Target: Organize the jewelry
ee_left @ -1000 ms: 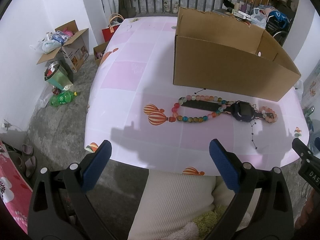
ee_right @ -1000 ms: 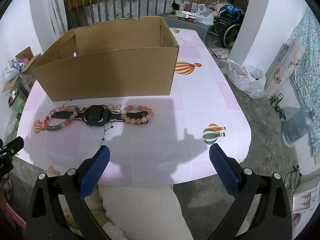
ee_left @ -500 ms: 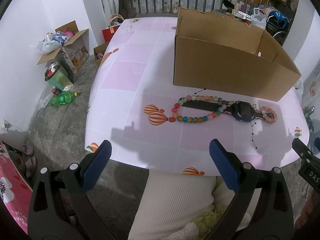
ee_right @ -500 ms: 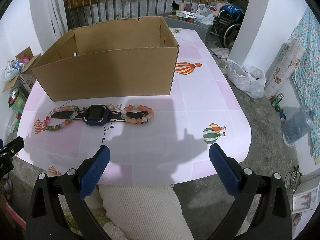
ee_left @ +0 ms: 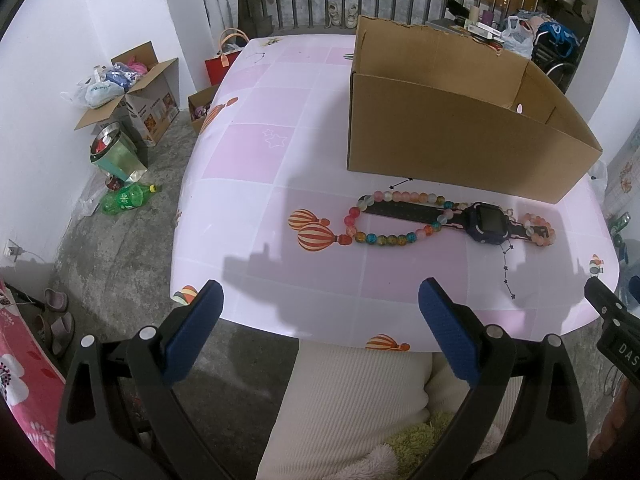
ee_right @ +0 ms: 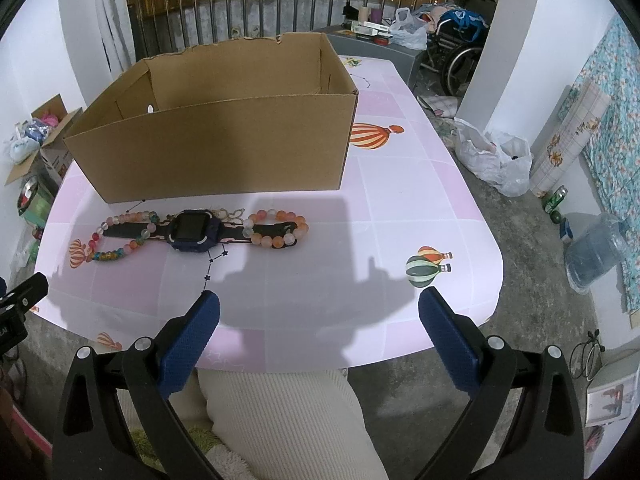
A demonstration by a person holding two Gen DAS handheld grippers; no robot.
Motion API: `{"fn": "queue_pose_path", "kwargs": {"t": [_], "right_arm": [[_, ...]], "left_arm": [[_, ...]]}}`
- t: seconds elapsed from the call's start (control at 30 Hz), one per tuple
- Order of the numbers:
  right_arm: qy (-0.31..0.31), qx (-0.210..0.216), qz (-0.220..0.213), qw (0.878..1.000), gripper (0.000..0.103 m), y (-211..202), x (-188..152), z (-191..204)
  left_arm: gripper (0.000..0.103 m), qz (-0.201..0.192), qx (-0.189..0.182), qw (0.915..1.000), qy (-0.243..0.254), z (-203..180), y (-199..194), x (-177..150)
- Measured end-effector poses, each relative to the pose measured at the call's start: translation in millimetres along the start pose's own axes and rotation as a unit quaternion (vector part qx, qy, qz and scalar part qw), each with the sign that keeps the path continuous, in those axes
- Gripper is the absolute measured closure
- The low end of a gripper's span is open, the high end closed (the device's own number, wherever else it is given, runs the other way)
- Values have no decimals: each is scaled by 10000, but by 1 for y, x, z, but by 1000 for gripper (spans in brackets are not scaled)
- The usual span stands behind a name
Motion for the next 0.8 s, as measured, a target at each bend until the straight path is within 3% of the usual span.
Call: {"fn": "queue_pose_path", "kwargs": {"t": [0.8], "right_arm": [[9,23,-7,10000,6,0,-1,0]], "left_arm": [[9,-15,3,10000,4,1,-2,2]]}}
Point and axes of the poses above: each gripper's, at about its wrist camera, not at the fingertips, and y roughly the way its jaws point, z to its left, x to its top, the point moved 1 cm from there along y, roughly the way its jaws point, and after that the axes turned 9 degrees about -y, right-handed, at the moved point
